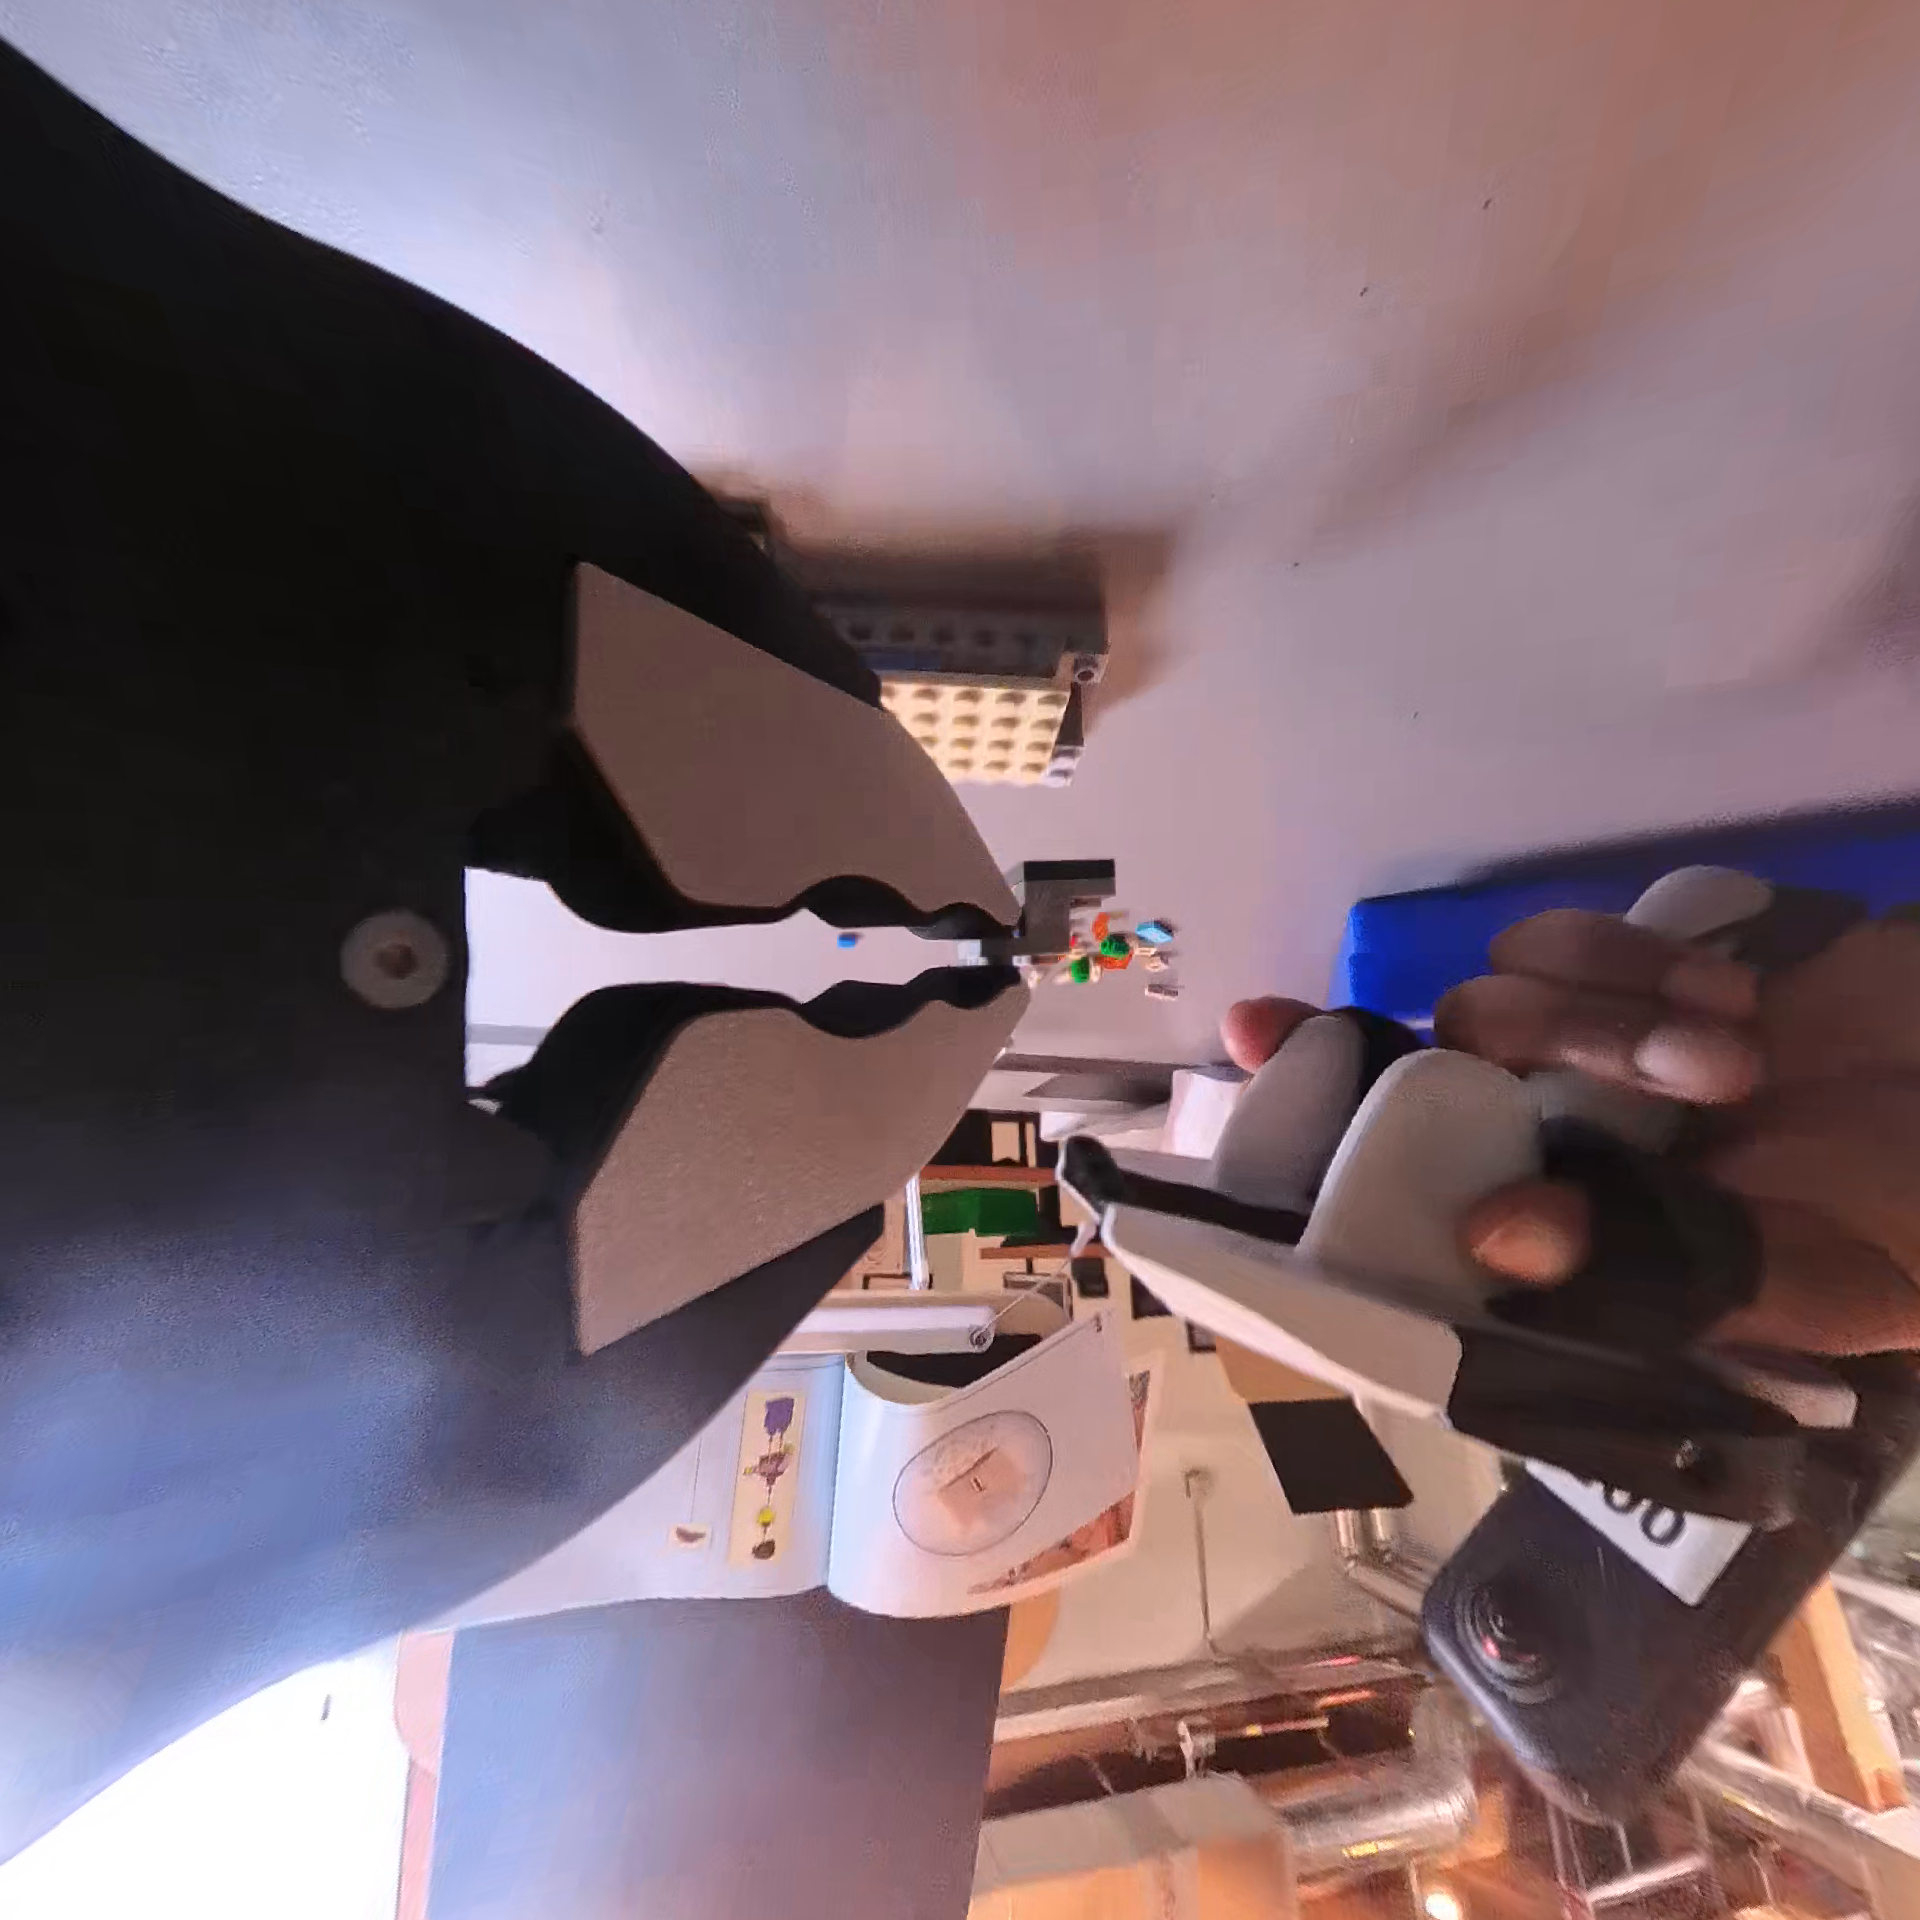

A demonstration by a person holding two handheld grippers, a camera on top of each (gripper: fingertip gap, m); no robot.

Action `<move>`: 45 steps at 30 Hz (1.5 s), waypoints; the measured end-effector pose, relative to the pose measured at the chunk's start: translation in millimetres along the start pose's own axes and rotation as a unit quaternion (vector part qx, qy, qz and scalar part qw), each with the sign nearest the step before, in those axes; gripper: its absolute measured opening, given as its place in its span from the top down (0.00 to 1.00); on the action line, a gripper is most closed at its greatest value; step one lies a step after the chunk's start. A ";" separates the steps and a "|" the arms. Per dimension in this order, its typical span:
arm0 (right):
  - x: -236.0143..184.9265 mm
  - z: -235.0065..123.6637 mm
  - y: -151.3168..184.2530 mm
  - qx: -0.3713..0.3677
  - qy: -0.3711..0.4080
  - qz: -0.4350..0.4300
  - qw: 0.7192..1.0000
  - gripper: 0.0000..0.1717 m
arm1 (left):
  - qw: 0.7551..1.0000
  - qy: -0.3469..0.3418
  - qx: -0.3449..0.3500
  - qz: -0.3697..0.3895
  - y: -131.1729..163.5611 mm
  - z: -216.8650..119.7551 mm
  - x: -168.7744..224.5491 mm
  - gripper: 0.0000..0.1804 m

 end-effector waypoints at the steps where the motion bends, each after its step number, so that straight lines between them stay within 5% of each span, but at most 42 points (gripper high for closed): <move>1: -1.0 -0.6 1.4 0.000 0.000 0.001 1.000 0.97 | 1.000 -0.018 -0.011 0.015 1.1 -2.6 -2.8 0.88; 5: 0.2 -4.5 13.4 -0.008 0.016 0.014 1.000 0.97 | 0.984 -0.106 -0.058 0.130 -0.1 -14.4 -2.1 0.87; 9: 12.0 -9.4 31.7 -0.028 0.043 0.051 0.997 0.97 | 0.930 -0.238 -0.120 0.252 -15.0 -46.0 -0.4 0.87; 17: 34.9 -18.7 60.8 -0.038 0.094 0.138 0.985 0.97 | 0.854 -0.418 -0.231 0.208 -20.9 -133.1 -19.7 0.87; 18: 35.1 -18.8 61.6 -0.033 0.097 0.143 0.984 0.97 | 0.849 -0.425 -0.247 0.192 -16.6 -137.4 -24.3 0.81; 23: 32.9 -17.8 58.7 -0.018 0.104 0.143 0.984 0.97 | 0.838 -0.430 -0.288 0.171 -3.4 -140.5 -34.7 0.59; 29: 33.1 -18.0 55.9 0.001 0.099 0.169 0.981 0.97 | 0.838 -0.422 -0.285 0.194 -7.1 -133.2 -27.9 0.59; 35: 30.3 -16.7 54.0 0.002 0.088 0.168 0.982 0.97 | 0.879 -0.309 -0.339 0.126 27.8 -124.8 -37.5 0.54; 40: 27.2 -14.6 53.5 -0.004 0.078 0.162 0.984 0.97 | 0.866 -0.253 -0.405 0.149 46.2 -106.5 -35.4 0.59; 45: 28.3 -14.7 55.4 -0.002 0.077 0.183 0.980 0.97 | 0.873 -0.300 -0.328 0.202 16.4 -105.9 -23.4 0.69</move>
Point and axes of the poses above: each gripper's, where its closed fingertips meet, z out along the fingers, y out of its underside, x = y × z across the jaws, the point moved 9 cm from there along -z, back along the fingers, and after that the axes turned 5 degrees about z, right-handed, at the moved point
